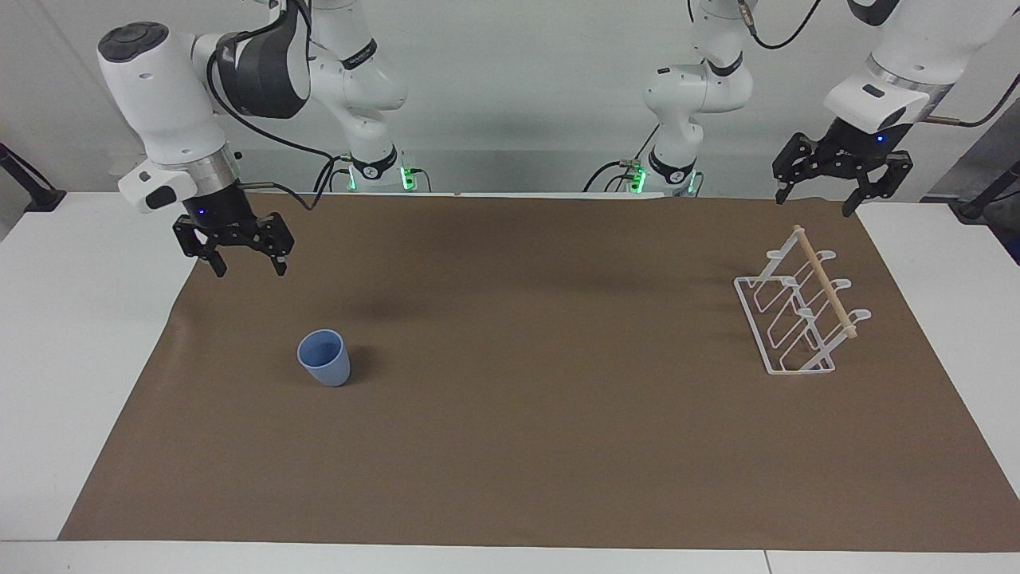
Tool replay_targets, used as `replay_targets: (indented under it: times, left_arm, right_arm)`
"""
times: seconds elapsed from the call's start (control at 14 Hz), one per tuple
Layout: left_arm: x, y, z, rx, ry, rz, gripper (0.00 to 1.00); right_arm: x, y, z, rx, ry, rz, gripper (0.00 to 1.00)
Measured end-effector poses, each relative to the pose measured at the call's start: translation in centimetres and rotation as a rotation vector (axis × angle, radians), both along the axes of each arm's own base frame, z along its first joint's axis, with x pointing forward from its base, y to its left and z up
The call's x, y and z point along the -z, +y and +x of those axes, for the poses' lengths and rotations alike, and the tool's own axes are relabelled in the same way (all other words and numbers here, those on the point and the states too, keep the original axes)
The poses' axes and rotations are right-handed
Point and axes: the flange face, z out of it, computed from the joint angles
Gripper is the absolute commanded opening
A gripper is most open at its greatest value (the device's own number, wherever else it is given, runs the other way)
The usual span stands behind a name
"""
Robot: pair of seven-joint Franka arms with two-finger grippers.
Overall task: Hang cup on cup holder
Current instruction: 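Move the right gripper down over the light blue cup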
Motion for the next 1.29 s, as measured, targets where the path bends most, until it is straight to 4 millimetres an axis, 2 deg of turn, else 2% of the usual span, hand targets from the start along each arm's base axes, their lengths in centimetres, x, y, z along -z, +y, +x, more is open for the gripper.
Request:
replay_targets:
  times: [0.36,0.64,0.93,1.29]
  left_arm:
    - [0.1,0.2,-0.4,-0.028,0.019,0.002,1.0]
    - [0.0,0.2,-1.3,-0.068,0.027,0.007,1.0]
    - [0.1,0.5,-1.6,-0.077,0.031,0.01,1.0]
    - [0.2,1.0,-1.5,-0.09,0.033,0.01,1.0]
  right_arm:
    - [0.0,0.3,0.0,-0.005,0.0,0.0,1.0]
    - [-0.3,1.2,1.1,-0.02,-0.075,-0.003,1.0]
    - [2.8,3.3,3.2,-0.06,-0.062,0.011,1.0]
    - [7.0,2.3,7.7,-0.064,-0.05,0.004,1.0]
